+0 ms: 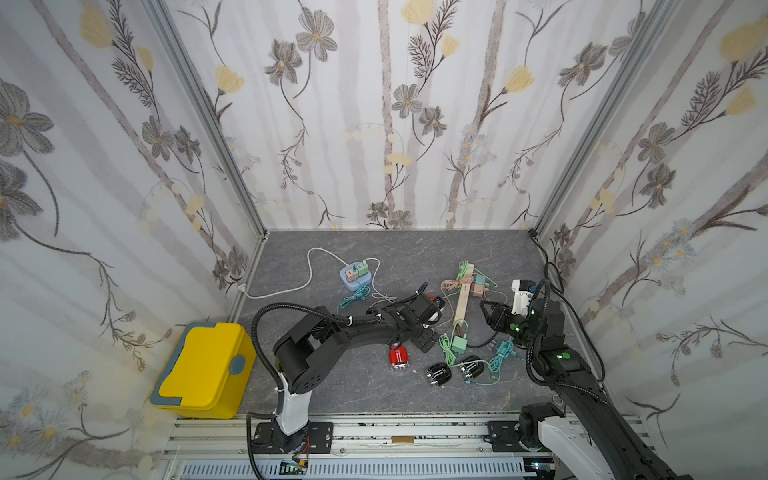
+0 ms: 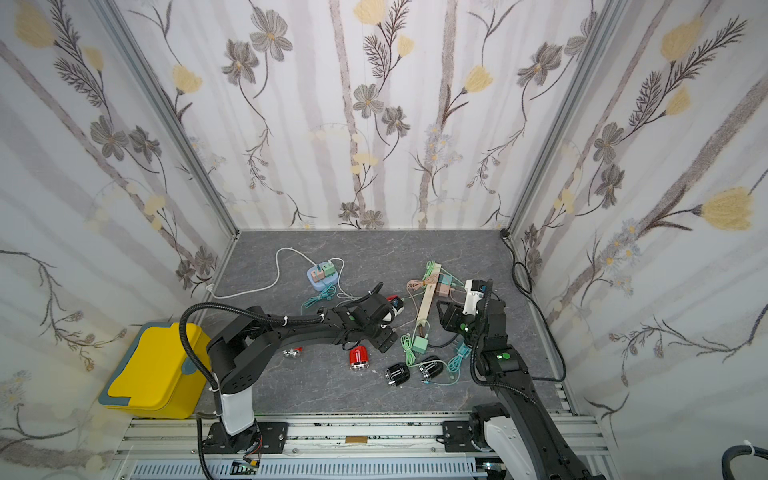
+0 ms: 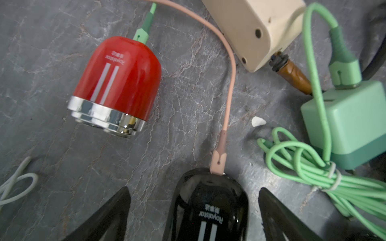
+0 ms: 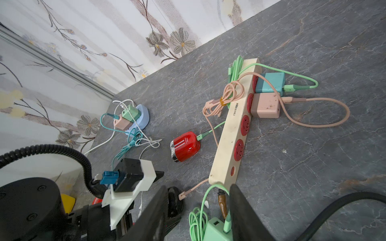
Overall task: Unplug the electric shaver
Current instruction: Pick up the electric shaver from the center of the board.
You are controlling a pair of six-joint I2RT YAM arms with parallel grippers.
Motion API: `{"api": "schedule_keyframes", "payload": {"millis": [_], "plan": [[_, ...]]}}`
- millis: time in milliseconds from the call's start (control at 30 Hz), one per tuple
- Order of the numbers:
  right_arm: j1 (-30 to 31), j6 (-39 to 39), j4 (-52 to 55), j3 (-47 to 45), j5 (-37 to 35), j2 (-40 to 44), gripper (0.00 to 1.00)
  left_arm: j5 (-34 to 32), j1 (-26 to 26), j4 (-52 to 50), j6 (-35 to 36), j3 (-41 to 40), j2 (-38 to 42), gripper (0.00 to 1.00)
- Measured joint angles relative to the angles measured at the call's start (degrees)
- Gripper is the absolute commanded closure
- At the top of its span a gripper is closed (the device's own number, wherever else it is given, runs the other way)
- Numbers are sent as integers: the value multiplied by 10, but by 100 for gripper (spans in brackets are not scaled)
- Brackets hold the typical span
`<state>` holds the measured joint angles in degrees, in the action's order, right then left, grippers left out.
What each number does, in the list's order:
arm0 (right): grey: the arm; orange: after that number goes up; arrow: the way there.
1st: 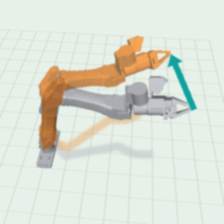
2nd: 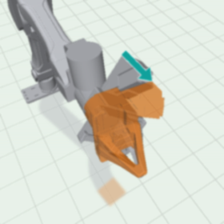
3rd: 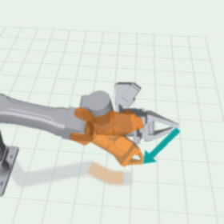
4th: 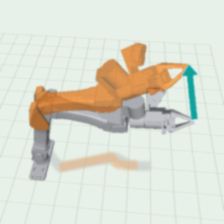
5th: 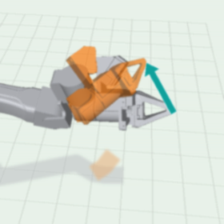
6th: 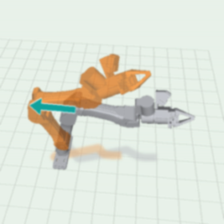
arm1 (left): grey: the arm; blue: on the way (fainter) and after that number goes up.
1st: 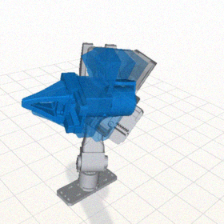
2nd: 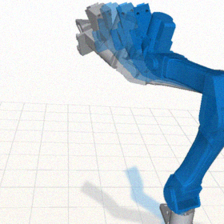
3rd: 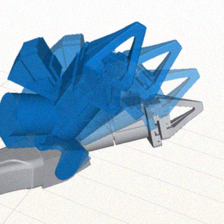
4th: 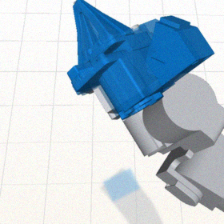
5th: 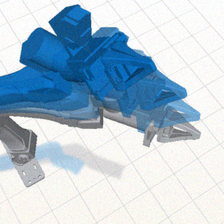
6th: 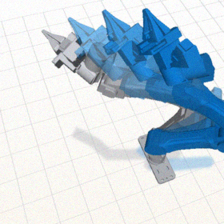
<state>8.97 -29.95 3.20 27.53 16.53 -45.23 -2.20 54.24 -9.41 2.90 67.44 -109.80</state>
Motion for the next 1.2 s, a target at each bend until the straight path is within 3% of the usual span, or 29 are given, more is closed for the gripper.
{"api": "schedule_keyframes", "payload": {"millis": [300, 567, 700, 1033, 1200], "plan": [[0, 0, -3, -17, 17, -9, 53, 9, 5, -42, 16, 14, -15, 19], [0, -7, -21, -28, 37, -16, 55, -2, 5, -54, 2, 27, -25, 43], [0, -17, -26, -31, 57, -25, 57, 9, 0, -50, -19, 10, 6, 52], [4, -111, -136, -54, 155, -65, 67, 95, -28, 84, -80, -99, 144, 57], [53, -146, -176, -34, 188, -115, 68, 117, -28, 203, -108, -191, 179, 57]]}}
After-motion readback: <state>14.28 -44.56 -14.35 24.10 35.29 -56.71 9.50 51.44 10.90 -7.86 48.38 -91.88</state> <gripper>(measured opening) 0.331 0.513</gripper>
